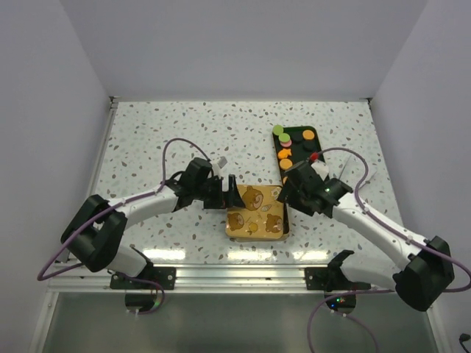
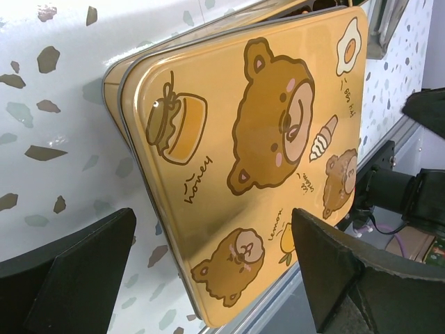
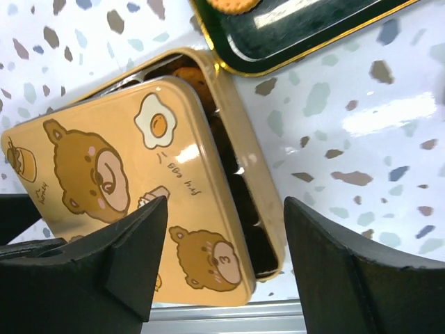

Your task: Pack the cookies

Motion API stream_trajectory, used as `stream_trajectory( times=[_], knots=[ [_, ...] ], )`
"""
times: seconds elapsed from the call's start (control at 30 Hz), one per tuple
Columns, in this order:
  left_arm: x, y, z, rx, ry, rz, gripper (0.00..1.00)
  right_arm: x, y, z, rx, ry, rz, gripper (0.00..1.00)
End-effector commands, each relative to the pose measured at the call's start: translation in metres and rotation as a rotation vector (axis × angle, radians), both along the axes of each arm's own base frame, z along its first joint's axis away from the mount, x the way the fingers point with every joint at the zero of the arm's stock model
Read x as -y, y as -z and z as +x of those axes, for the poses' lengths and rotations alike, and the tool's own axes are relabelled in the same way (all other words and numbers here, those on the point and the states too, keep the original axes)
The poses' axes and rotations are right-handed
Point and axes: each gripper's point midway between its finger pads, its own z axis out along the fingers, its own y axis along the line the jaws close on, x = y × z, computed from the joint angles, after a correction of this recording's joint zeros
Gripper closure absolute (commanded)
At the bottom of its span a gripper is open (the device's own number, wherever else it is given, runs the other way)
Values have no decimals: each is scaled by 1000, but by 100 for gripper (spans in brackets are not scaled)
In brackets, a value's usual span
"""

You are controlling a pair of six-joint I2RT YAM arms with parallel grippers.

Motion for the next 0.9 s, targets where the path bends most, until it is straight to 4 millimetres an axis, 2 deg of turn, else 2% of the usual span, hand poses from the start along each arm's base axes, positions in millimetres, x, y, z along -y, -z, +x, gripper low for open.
stream_trajectory(
  times=[0.0,0.07,0.1,0.13,0.2,0.33,0.5,0.73,0.87],
  knots=[
    [9,-8,9,34,-20,-27,0,33,-11,-2,28,39,-59,32],
    [9,-8,9,29,-27,-28,0,48,-5,-3,8,89,-27,42],
    [10,-8,9,27,-29,-29,0,54,10,-11,-30,89,-34,46],
    [10,-9,10,26,-32,-32,0,52,14,-12,-45,83,1,51],
    [14,-15,15,51,-37,-54,0,61,33,-18,-105,95,-6,63],
    [16,-15,16,44,-44,-56,0,55,58,-26,-203,52,-2,78],
    [19,-16,14,41,-47,-58,0,38,74,-32,-252,2,69,83],
    [18,-10,7,22,-59,-50,0,9,83,-28,-271,-56,180,87],
    [16,-9,7,19,-76,-41,0,-15,83,-30,-275,-113,200,87]
  ],
)
